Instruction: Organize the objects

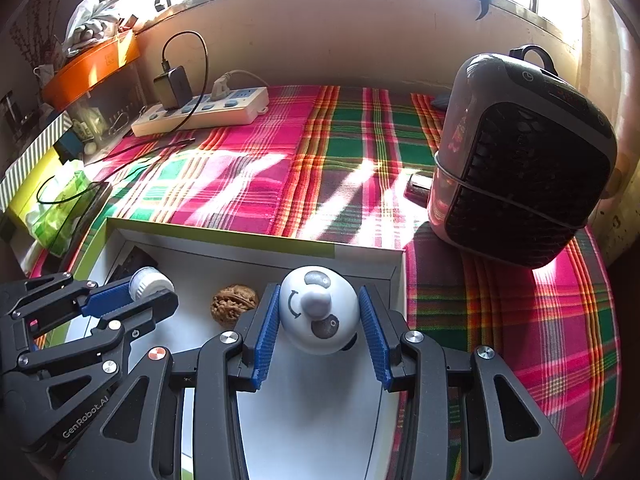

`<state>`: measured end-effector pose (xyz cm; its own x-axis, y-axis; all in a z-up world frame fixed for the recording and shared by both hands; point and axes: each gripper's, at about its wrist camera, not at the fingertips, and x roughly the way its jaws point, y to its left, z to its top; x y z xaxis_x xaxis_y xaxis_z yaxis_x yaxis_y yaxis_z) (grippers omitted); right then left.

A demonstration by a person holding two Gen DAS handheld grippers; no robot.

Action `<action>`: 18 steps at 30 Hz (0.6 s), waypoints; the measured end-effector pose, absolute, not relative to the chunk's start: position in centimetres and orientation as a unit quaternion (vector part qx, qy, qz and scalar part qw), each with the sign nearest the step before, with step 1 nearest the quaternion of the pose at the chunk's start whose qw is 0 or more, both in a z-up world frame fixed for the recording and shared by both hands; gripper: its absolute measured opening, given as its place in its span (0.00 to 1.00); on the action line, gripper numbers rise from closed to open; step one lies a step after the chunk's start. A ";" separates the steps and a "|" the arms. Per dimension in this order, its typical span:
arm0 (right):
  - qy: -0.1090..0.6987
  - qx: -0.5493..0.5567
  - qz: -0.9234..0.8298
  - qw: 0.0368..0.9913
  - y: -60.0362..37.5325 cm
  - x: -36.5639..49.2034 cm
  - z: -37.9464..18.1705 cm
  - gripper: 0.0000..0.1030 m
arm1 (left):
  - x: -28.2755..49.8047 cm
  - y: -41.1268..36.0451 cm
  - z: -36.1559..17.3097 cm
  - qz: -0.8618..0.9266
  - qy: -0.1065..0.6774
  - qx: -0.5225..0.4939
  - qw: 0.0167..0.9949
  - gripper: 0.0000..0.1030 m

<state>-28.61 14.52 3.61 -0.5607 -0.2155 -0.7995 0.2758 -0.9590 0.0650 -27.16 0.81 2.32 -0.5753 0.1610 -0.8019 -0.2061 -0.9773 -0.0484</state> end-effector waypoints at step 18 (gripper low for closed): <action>0.038 0.453 -0.880 0.141 14.0 -29.0 3.1 0.40 | -27.7 1.1 1.4 0.883 0.035 -0.457 0.097 0.16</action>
